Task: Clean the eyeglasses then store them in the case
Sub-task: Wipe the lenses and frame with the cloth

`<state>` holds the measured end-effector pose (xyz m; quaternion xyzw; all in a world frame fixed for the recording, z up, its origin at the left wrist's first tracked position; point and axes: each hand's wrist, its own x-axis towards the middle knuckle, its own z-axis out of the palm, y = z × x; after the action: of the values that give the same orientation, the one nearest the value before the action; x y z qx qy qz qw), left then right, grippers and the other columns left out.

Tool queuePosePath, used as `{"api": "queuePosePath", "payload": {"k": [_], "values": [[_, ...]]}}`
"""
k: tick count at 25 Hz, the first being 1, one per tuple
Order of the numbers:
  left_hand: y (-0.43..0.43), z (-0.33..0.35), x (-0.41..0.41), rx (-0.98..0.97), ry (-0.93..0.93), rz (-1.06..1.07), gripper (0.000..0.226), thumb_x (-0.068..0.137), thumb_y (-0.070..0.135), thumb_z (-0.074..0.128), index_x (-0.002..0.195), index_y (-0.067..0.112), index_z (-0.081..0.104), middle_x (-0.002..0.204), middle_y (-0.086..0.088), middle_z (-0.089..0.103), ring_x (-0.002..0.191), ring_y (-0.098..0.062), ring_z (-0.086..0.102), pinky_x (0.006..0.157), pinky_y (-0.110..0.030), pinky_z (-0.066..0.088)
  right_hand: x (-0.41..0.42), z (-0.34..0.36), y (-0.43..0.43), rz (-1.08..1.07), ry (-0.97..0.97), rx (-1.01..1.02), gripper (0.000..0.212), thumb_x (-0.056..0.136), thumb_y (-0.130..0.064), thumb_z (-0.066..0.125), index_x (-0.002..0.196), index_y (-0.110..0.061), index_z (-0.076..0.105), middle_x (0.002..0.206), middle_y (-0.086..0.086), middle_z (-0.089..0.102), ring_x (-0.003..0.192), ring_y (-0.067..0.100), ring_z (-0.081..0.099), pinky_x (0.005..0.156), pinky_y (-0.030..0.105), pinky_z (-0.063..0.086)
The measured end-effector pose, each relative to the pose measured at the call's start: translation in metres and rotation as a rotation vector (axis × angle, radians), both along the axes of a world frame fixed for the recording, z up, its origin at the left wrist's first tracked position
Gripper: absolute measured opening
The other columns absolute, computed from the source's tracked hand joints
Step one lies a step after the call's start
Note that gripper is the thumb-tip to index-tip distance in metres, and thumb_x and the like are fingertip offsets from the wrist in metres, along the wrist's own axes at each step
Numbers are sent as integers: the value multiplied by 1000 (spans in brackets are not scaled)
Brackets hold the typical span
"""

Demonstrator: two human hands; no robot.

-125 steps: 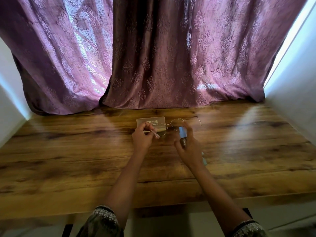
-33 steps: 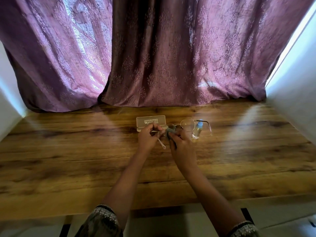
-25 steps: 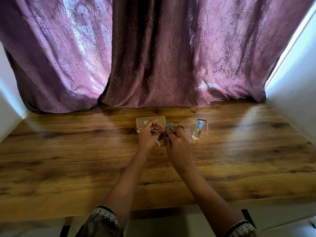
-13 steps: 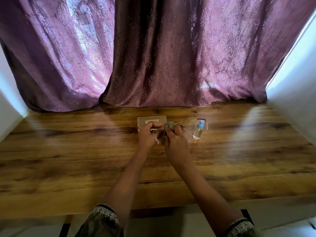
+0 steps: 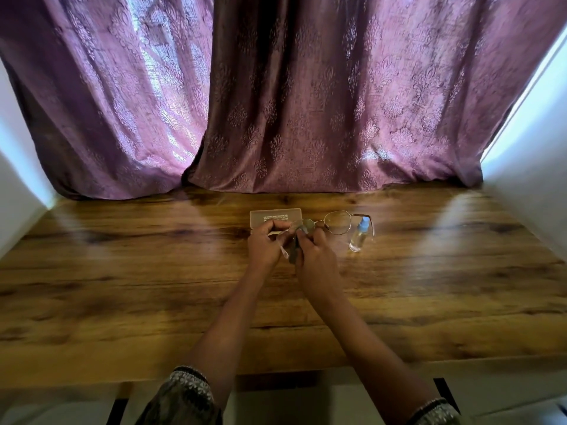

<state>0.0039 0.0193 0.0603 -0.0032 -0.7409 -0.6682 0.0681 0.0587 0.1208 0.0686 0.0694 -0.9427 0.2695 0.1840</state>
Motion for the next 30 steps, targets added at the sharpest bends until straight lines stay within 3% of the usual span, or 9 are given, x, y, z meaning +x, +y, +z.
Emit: {"api": "queuePosePath", "payload": {"k": [5, 8, 11, 15, 17, 20, 22, 27, 30], "values": [[-3, 0, -1, 13, -10, 28, 11, 79, -2, 66, 86, 6, 65, 104, -22, 66, 83, -19, 65, 79, -36, 57, 2, 1, 7, -31, 16, -11, 31, 94, -6, 45, 122, 2, 54, 110, 17, 54, 93, 28, 56, 78, 33, 48], [-1, 1, -2, 24, -32, 12, 11, 78, 1, 67, 89, 4, 67, 103, -21, 66, 99, -32, 63, 89, -45, 53, -9, 9, 0, -34, -1, -8, 36, 94, -8, 43, 129, 1, 48, 115, 17, 51, 97, 29, 55, 81, 36, 49], [-3, 2, -2, 22, -26, 13, 13, 79, 1, 67, 92, 2, 66, 103, -20, 66, 100, -30, 63, 90, -44, 53, -2, 4, -5, 5, -26, 45, 38, 95, -10, 43, 132, -1, 45, 119, 15, 49, 100, 27, 54, 83, 33, 48], [-5, 3, 0, 22, -43, 22, 12, 79, -1, 66, 90, 5, 66, 100, -14, 66, 70, -3, 66, 68, -25, 58, 4, 1, 5, -34, -19, 63, 32, 95, -8, 44, 125, 1, 52, 113, 16, 53, 96, 28, 55, 80, 34, 47], [-3, 5, 1, 16, -41, 20, 12, 79, -2, 66, 87, 8, 66, 95, -8, 64, 68, -3, 65, 60, -15, 54, -4, 7, 5, -61, -32, 81, 34, 94, -7, 43, 127, 0, 49, 116, 16, 51, 99, 29, 54, 82, 33, 46], [-3, 6, 1, 28, -23, 19, 14, 79, -2, 65, 85, 11, 66, 96, -9, 64, 93, -22, 64, 81, -31, 56, -11, 12, -4, -41, -52, 100, 40, 94, -8, 44, 133, -2, 42, 122, 15, 46, 106, 27, 51, 87, 33, 46], [-5, 5, 1, -2, -15, 31, 12, 79, 2, 67, 86, 11, 66, 98, -11, 67, 96, -24, 64, 85, -36, 55, -6, 7, -8, 10, -79, 133, 41, 95, -10, 44, 135, -4, 41, 126, 14, 44, 109, 26, 50, 90, 31, 45], [-9, 3, 2, -47, -15, 53, 12, 79, 1, 67, 86, 11, 66, 96, -10, 67, 62, 5, 62, 52, -10, 49, 6, 2, 4, 4, -87, 148, 36, 94, -5, 43, 129, -2, 47, 120, 13, 47, 104, 28, 52, 87, 34, 46], [-6, 3, 3, -9, -25, 31, 12, 79, 1, 67, 88, 9, 66, 102, -15, 66, 82, -9, 67, 74, -27, 57, -7, 13, 2, -24, -83, 118, 40, 92, -3, 44, 133, -1, 43, 123, 15, 46, 107, 29, 50, 88, 34, 45]]}}
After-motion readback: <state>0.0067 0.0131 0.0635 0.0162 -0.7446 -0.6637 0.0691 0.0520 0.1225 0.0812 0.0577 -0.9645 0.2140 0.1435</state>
